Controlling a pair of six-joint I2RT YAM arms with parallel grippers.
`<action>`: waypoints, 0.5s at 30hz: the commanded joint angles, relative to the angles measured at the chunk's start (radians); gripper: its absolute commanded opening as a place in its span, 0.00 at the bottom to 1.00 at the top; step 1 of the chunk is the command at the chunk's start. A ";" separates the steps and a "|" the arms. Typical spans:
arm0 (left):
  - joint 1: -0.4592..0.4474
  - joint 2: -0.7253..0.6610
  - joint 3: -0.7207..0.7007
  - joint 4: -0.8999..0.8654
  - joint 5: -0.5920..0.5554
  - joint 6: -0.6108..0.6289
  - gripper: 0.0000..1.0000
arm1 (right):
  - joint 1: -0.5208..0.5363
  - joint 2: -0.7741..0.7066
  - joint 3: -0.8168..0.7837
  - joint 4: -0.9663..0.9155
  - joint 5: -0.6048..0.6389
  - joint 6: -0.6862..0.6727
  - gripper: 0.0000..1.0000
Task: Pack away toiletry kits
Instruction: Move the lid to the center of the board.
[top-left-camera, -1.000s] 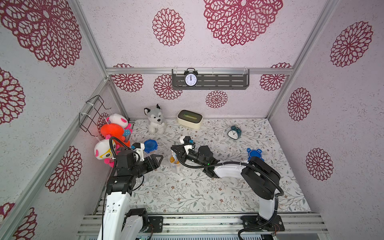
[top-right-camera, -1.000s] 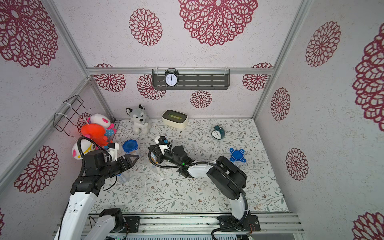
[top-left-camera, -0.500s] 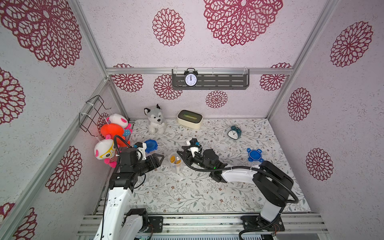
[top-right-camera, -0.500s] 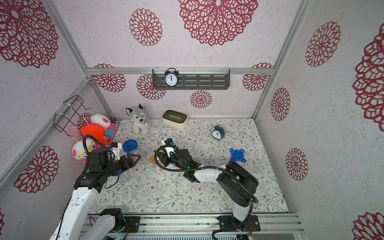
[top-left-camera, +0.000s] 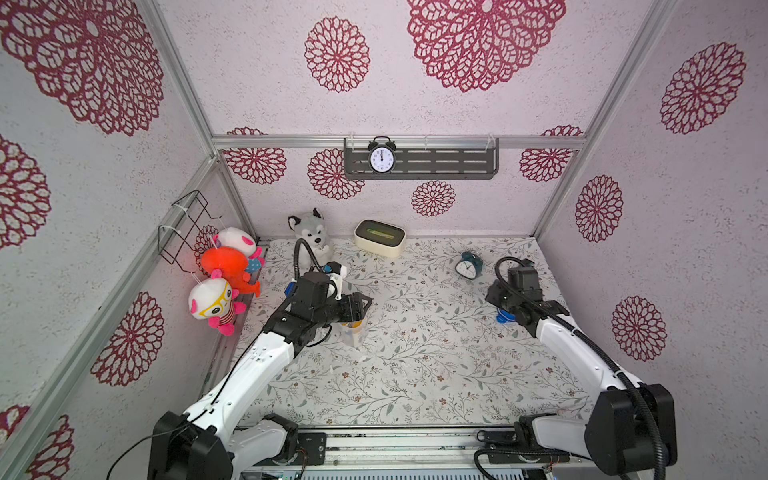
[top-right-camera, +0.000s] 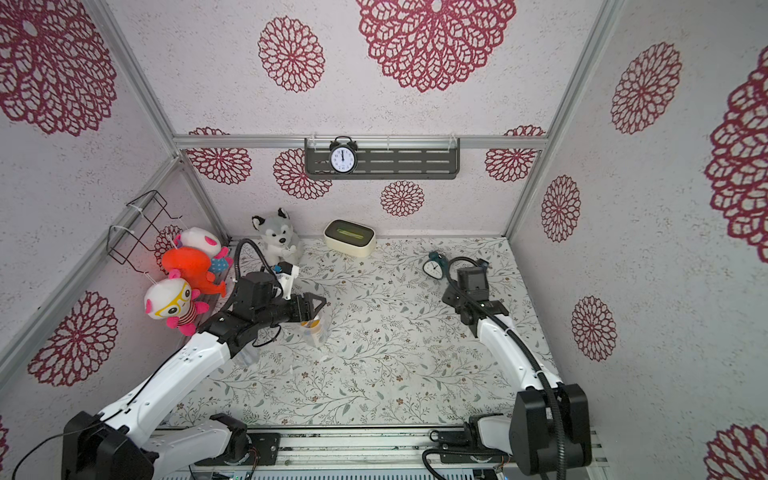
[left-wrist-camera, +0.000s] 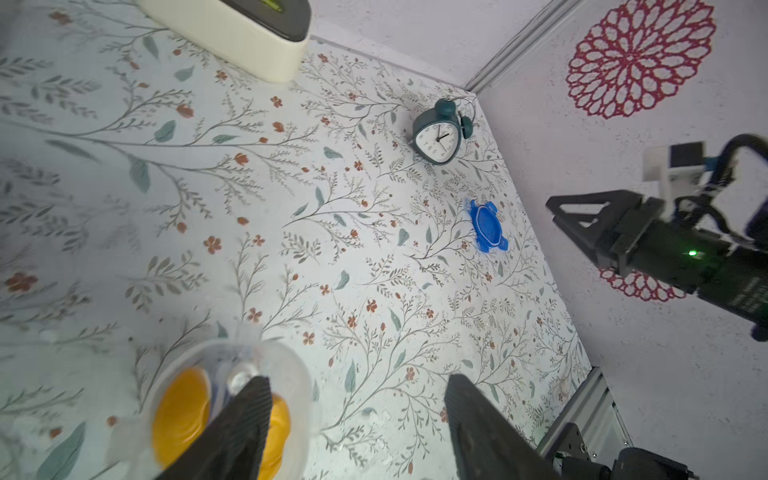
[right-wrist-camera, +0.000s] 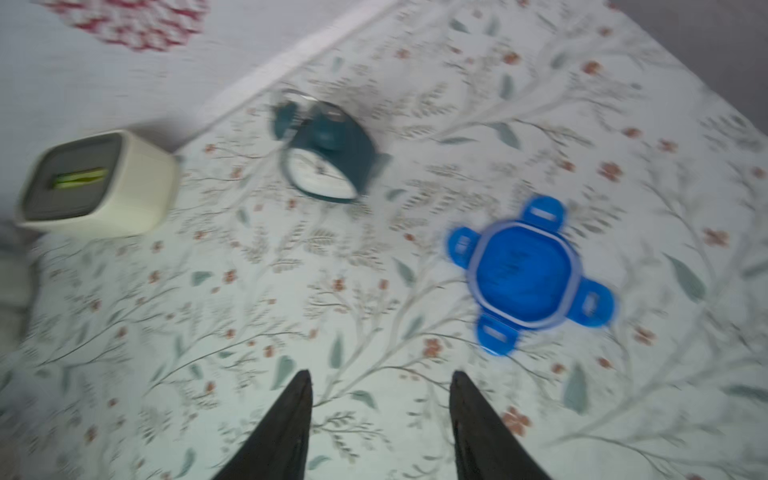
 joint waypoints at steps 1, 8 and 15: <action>-0.022 0.067 0.040 0.100 0.001 -0.001 0.71 | -0.109 0.024 0.004 -0.091 -0.066 -0.056 0.59; -0.035 0.173 0.120 0.108 0.020 0.024 0.71 | -0.211 0.298 0.158 -0.045 -0.028 -0.287 0.70; -0.035 0.234 0.177 0.104 0.010 0.036 0.76 | -0.277 0.528 0.299 -0.001 -0.095 -0.403 0.79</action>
